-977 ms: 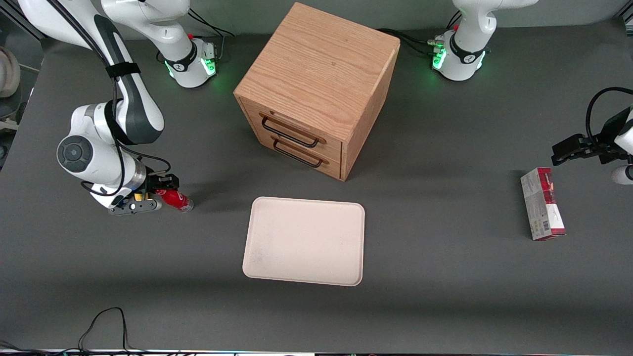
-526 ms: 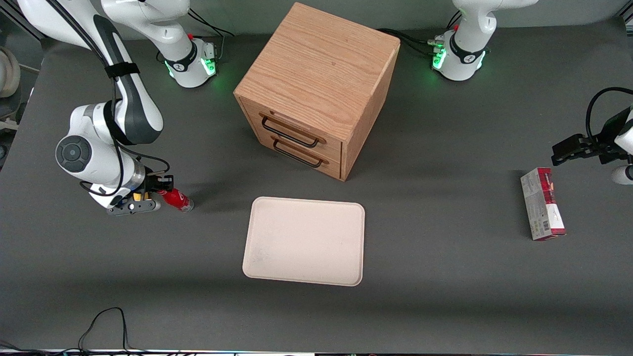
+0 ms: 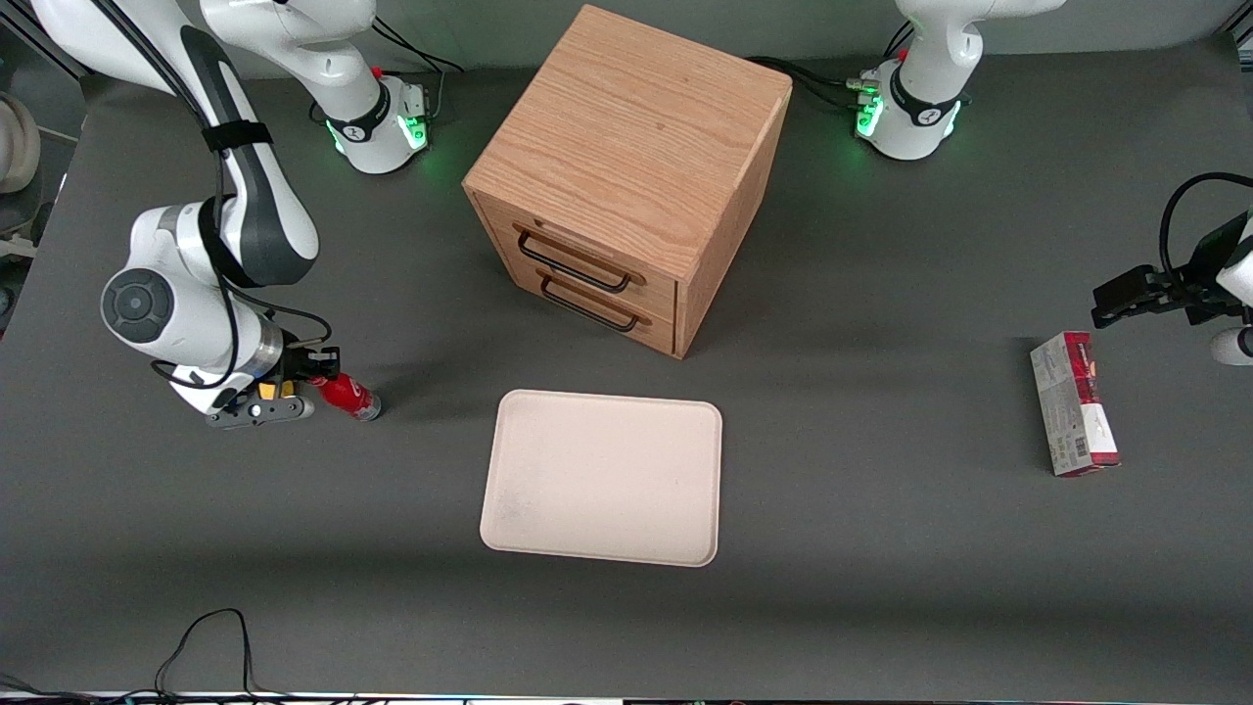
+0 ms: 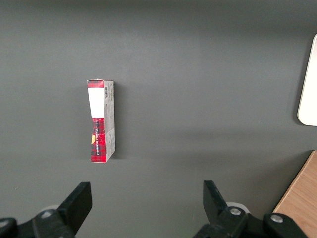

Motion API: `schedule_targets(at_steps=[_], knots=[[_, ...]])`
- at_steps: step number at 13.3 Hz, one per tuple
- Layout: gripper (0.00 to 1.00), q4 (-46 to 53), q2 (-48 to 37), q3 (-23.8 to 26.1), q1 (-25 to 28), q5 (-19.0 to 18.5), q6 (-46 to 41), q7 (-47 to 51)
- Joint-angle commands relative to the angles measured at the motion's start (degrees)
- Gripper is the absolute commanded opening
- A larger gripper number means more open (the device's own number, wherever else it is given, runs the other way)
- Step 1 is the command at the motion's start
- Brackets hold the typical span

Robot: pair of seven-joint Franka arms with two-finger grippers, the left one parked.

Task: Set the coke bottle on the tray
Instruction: 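Lift the bottle with the right gripper away from the lemon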

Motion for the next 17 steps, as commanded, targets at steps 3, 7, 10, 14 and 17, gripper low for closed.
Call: schedule_targets(at_steps=[3, 7, 10, 14, 17], knots=[[0.0, 20.77, -0.41, 0.02, 0.12, 0.07, -25.01, -0.14], [0.0, 41.44, 2.66, 0.28, -0.06, 0.16, -46.3, -0.14], [0.0, 45.44, 3.56, 0.2, -0.15, -0.19, -50.12, -0.23], [0.0, 46.23, 3.73, 0.28, -0.15, -0.28, -50.12, -0.14], [0.0, 51.65, 9.59, 0.72, 0.29, 0.16, -50.04, 3.44]])
